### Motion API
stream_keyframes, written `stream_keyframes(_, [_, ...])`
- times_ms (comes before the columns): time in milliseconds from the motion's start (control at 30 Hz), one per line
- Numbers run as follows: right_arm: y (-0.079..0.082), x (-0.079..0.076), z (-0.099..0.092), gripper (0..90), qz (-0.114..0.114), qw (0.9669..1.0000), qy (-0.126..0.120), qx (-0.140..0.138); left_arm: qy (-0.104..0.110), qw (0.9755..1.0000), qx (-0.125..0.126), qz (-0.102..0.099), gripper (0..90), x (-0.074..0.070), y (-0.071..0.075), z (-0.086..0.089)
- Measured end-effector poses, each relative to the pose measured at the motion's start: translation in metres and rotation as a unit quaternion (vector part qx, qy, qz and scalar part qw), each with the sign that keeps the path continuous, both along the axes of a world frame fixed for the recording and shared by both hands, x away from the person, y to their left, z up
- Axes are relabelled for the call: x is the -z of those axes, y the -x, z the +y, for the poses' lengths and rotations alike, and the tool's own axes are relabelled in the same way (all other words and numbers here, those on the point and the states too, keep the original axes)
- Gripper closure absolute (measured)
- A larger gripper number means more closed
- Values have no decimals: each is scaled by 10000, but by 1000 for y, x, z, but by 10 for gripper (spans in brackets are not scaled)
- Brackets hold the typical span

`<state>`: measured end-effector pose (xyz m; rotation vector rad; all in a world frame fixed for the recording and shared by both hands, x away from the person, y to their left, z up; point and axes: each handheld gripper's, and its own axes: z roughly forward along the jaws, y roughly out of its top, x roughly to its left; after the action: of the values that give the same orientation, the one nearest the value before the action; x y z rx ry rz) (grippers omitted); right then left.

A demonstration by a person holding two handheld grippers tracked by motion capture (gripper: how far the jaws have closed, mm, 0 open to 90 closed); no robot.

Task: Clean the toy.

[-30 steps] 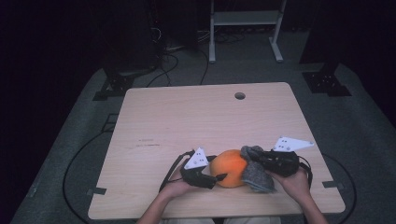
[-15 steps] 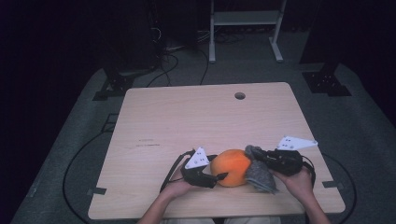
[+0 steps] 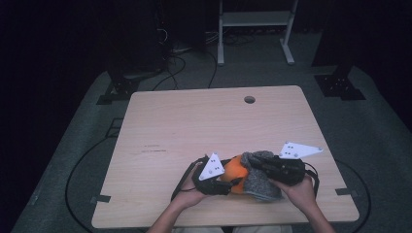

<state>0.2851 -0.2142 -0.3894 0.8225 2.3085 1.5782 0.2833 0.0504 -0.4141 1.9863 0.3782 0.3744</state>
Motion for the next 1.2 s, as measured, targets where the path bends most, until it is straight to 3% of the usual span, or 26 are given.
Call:
stream_keyframes(200, [-12, 18, -18, 821, 329, 9988, 37, 365, 0, 10000, -88, 0, 374, -4, -3, 6])
stream_keyframes(300, [-5, 10, -11, 821, 149, 9996, -144, 215, -65, 9999, -119, -16, 373, -6, -3, 6])
stream_keyframes(400, [1, 3, 2, 821, -68, 9999, -120, 28, 30, 9999, -129, -5, 372, -9, -2, 8])
stream_keyframes(500, [-2, 7, 0, 821, 31, 9999, -84, 75, 212, 9997, -77, 37, 372, -11, -2, 12])
stream_keyframes(567, [-7, 17, -3, 820, 209, 9997, 5, 123, 153, 9999, -32, 16, 366, -10, -2, 11])
stream_keyframes(733, [-15, 35, -8, 821, 574, 9980, -182, 197, 284, 9994, 127, 159, 252, -8, -6, 14])
stream_keyframes(833, [-14, 38, -11, 821, 584, 9979, -117, 273, 348, 9984, 144, 428, 128, -7, -14, 24])
stream_keyframes(900, [-15, 40, -14, 821, 610, 9976, -129, 295, 304, 9973, 228, 627, 100, -2, -19, 30])
stream_keyframes(1000, [-17, 43, -17, 820, 695, 9969, -157, 337, 381, 9951, 413, 808, 169, 9, -22, 32])
stream_keyframes(1033, [-17, 43, -17, 820, 690, 9969, -129, 349, 443, 9954, 411, 739, 198, 11, -21, 32])
stream_keyframes(1100, [-16, 41, -18, 820, 692, 9968, -89, 400, 372, 9972, 359, 542, 293, 9, -18, 30])
stream_keyframes(1200, [-12, 26, -21, 821, 442, 9980, -234, 375, 286, 9989, 158, 325, 373, 2, -14, 28])
